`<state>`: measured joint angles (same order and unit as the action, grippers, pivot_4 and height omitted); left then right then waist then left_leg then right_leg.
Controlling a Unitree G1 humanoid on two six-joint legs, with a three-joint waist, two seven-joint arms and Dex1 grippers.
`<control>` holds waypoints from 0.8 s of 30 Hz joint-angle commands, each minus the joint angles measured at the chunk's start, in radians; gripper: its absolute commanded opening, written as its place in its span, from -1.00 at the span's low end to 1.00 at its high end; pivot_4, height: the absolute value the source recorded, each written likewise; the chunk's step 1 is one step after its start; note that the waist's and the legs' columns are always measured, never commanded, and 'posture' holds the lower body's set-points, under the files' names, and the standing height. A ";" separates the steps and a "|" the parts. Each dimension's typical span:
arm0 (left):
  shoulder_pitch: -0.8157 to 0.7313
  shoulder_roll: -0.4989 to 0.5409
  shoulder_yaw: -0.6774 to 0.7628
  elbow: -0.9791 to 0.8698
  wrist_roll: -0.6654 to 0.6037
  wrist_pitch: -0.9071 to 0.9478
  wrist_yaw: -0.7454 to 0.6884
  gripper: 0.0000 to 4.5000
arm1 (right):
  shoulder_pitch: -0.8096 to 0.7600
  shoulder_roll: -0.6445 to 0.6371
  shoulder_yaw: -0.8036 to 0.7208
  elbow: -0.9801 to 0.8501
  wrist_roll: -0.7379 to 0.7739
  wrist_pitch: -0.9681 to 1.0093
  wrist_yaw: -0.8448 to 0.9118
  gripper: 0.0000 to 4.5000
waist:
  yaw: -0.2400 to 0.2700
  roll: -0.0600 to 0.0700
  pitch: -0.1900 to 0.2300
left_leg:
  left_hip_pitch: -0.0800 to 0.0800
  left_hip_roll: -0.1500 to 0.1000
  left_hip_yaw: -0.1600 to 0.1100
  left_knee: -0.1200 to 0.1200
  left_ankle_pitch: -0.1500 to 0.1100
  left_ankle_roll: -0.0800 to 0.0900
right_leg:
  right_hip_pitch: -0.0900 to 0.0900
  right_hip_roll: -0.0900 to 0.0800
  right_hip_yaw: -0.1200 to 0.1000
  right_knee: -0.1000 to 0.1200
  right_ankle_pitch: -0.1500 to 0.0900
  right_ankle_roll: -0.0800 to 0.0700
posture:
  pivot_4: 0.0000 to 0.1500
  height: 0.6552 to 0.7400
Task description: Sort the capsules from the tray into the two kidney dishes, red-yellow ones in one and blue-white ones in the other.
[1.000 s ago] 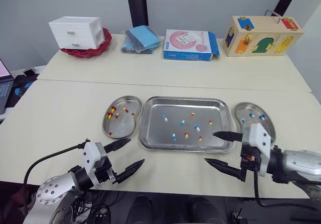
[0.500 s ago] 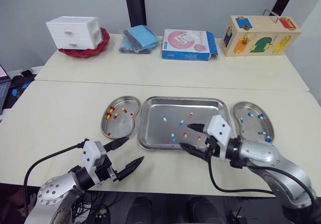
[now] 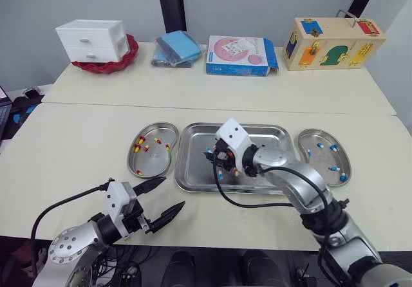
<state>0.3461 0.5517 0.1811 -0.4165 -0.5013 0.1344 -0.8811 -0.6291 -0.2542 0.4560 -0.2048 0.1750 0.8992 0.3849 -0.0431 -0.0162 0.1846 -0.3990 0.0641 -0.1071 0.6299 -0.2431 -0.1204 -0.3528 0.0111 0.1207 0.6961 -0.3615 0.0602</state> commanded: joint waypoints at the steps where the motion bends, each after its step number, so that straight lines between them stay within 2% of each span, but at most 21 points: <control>1: 0.009 -0.007 -0.007 -0.022 0.008 -0.019 0.009 1.00 | -0.030 0.024 0.008 0.046 -0.032 -0.038 0.010 0.41 | -0.003 0.000 0.000 | 0.000 0.000 0.000 0.000 0.000 0.000 | 0.000 0.000 0.000 0.000 0.000 0.000 | 1.00 1.00; 9: 0.015 -0.011 -0.009 -0.045 0.007 -0.012 0.026 1.00 | -0.086 0.097 0.022 0.236 -0.092 -0.119 0.047 0.41 | -0.015 0.000 0.000 | 0.000 0.000 0.000 0.000 0.000 0.000 | 0.000 0.000 0.000 0.001 0.000 0.000 | 1.00 1.00; 11: 0.015 -0.009 -0.007 -0.051 0.003 -0.009 0.029 1.00 | -0.091 0.109 0.024 0.271 -0.105 -0.134 0.055 0.25 | -0.015 0.000 0.000 | 0.000 0.000 0.000 0.000 0.000 0.000 | -0.001 0.000 0.000 0.001 0.000 0.000 | 1.00 1.00; 19: 0.007 0.003 0.010 -0.064 -0.013 0.004 0.035 1.00 | -0.096 0.125 0.038 0.317 -0.148 -0.169 0.092 -0.69 | -0.016 0.000 0.000 | 0.000 0.000 0.000 0.000 0.000 0.000 | -0.001 0.000 0.000 0.001 0.000 0.000 | 1.00 1.00; 22: 0.002 0.010 0.018 -0.055 -0.019 -0.002 0.024 1.00 | -0.094 0.127 0.041 0.306 -0.160 -0.182 0.104 -0.97 | -0.016 0.000 0.000 | 0.000 0.000 0.000 0.000 0.000 0.000 | -0.001 0.000 0.000 0.001 0.000 0.000 | 1.00 1.00; 24: -0.003 0.014 0.016 -0.048 -0.021 -0.008 0.014 1.00 | -0.089 0.128 0.034 0.289 -0.163 -0.191 0.110 -1.00 | -0.016 0.001 0.000 | 0.000 0.000 0.000 0.000 0.000 0.000 | -0.001 0.000 0.000 0.001 0.000 0.000 | 1.00 1.00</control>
<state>0.3439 0.5550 0.1818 -0.4393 -0.5072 0.1428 -0.8552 -0.7153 -0.1348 0.4958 0.1247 0.0207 0.7294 0.4843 -0.0588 -0.0156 0.1849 -0.3990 0.0642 -0.1073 0.6297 -0.2431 -0.1204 -0.3535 0.0114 0.1208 0.6971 -0.3616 0.0600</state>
